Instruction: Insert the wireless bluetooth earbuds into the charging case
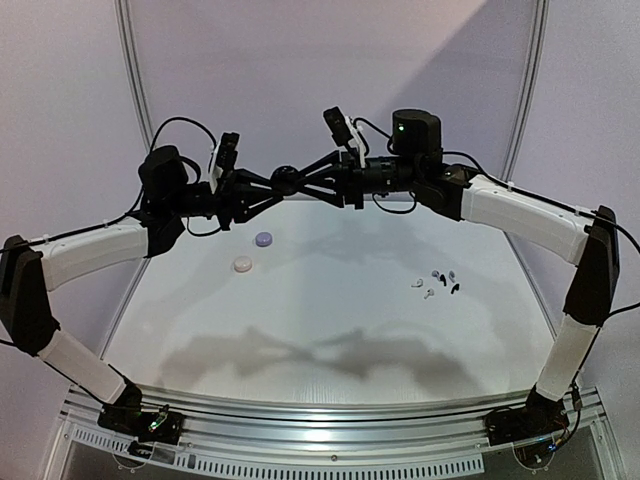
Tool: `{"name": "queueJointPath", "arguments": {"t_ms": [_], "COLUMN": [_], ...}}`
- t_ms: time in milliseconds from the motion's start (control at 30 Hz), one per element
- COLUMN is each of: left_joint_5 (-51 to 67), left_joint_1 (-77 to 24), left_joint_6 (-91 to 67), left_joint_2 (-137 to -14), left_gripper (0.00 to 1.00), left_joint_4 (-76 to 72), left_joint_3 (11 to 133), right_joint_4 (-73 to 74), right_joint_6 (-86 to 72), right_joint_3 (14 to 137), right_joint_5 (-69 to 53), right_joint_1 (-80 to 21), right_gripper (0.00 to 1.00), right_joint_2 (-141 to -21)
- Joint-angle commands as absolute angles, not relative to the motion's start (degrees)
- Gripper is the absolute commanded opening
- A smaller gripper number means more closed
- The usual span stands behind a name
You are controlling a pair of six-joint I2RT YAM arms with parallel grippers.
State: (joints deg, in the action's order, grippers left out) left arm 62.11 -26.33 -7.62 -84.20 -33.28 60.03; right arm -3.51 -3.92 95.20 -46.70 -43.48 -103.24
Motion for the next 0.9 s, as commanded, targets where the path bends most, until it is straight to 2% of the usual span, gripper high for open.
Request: {"name": "queueJointPath", "arguments": {"t_ms": [0,233,300,400,567,633,867], "left_joint_5": [62.8,62.3,61.9,61.8,61.8,61.7,61.9], "left_joint_1": [-26.3,-26.3,-26.3,-26.3,-26.3,-26.3,-26.2], "left_joint_6": [-8.1,-8.0,-8.2,-8.5,-8.9,-8.9,-8.6], "left_joint_2": [-83.2,-83.6,-83.6,-83.7,-83.6,-83.5,-83.4], "left_gripper": [0.0,0.0,0.0,0.0,0.0,0.0,0.0], "left_joint_4": [-34.3,-34.2,-34.3,-34.8,-35.2,-35.3,-35.3], "left_joint_3": [59.2,59.3,59.3,59.4,59.2,59.1,59.0], "right_joint_4": [-2.9,-1.2,-0.1,3.4,4.2,4.4,5.2], "right_joint_6": [-3.1,-2.9,-2.4,-0.7,2.0,2.6,3.2], "right_joint_3": [98.2,99.9,100.7,101.5,101.5,101.5,102.2], "right_joint_5": [-47.6,-48.6,-48.6,-47.9,-46.7,-46.6,-46.4], "right_joint_1": [-43.9,-44.2,-44.4,-45.1,-45.4,-45.5,-45.5], "right_gripper": [0.32,0.19,0.19,0.31,0.39,0.39,0.18], "right_joint_2": [-104.3,-105.4,-105.9,-106.4,-106.6,-106.7,-106.8]}}
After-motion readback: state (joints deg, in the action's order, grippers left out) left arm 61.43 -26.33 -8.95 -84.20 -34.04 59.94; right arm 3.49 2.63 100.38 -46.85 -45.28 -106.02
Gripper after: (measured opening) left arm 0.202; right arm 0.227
